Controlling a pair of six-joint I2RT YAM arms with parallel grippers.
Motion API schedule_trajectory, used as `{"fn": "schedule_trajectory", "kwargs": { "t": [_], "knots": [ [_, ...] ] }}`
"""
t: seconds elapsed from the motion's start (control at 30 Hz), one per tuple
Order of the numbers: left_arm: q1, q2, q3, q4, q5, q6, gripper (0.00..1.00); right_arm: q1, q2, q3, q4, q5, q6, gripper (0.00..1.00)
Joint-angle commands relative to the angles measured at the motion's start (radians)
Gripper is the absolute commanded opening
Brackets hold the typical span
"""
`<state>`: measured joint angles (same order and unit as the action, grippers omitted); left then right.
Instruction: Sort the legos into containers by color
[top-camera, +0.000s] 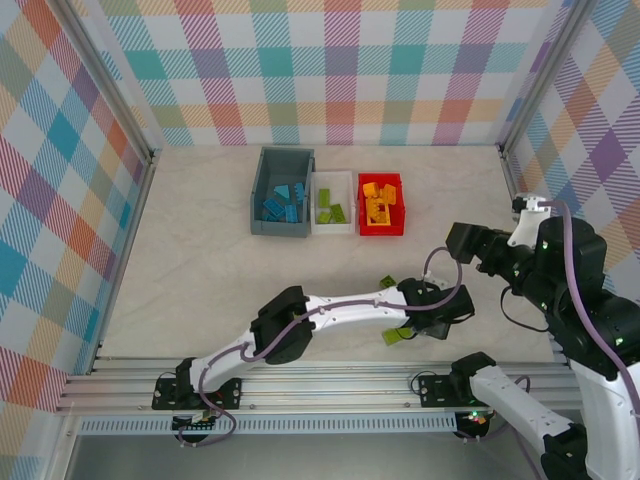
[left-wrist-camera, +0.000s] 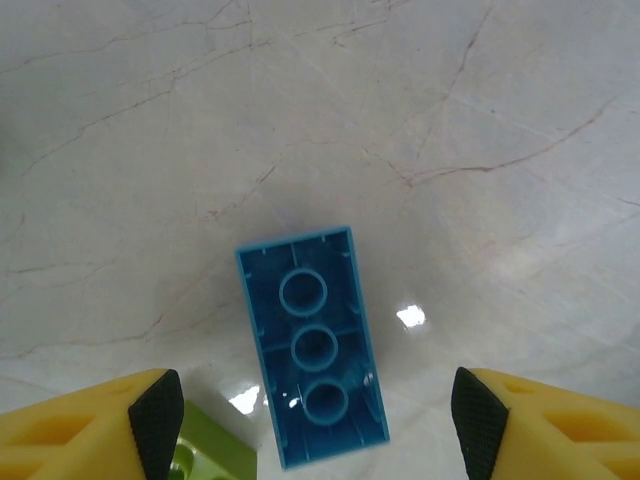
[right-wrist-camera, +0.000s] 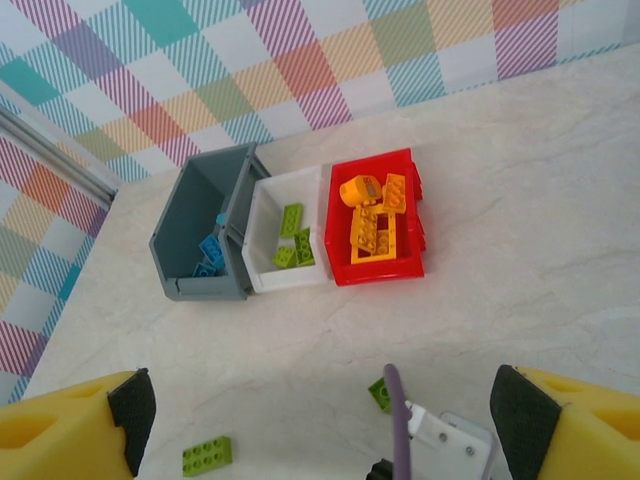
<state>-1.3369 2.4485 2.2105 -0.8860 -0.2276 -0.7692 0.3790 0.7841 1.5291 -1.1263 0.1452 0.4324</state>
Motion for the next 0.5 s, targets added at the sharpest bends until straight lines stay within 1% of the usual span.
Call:
{"fn": "schedule_trajectory", "kwargs": {
  "t": [0.0,0.07,0.13,0.23,0.37,0.43,0.47],
  "knots": [
    [-0.001,0.052,0.044,-0.055,-0.015,0.014,0.71,-0.002,0.004,-0.010,-0.004,-0.022,0.018,0.88],
    [0.001,0.069,0.047,-0.045,-0.008,0.020,0.68,-0.002,0.007,-0.011,0.001,-0.029,0.025,0.88],
    [0.003,0.080,0.048,-0.035,-0.012,0.026,0.64,-0.002,0.010,-0.013,0.005,-0.034,0.028,0.87],
    [0.008,0.089,0.048,-0.015,-0.024,0.038,0.53,-0.001,0.013,-0.021,0.006,-0.041,0.031,0.87],
    [0.008,0.087,0.046,0.012,-0.050,0.059,0.35,-0.002,0.012,-0.041,0.013,-0.048,0.040,0.86],
    [0.007,0.069,0.046,0.021,-0.067,0.074,0.29,-0.002,0.012,-0.048,0.019,-0.052,0.041,0.85],
    [0.008,0.056,0.046,0.024,-0.081,0.081,0.27,-0.002,0.013,-0.051,0.020,-0.055,0.043,0.85]
  ]
}}
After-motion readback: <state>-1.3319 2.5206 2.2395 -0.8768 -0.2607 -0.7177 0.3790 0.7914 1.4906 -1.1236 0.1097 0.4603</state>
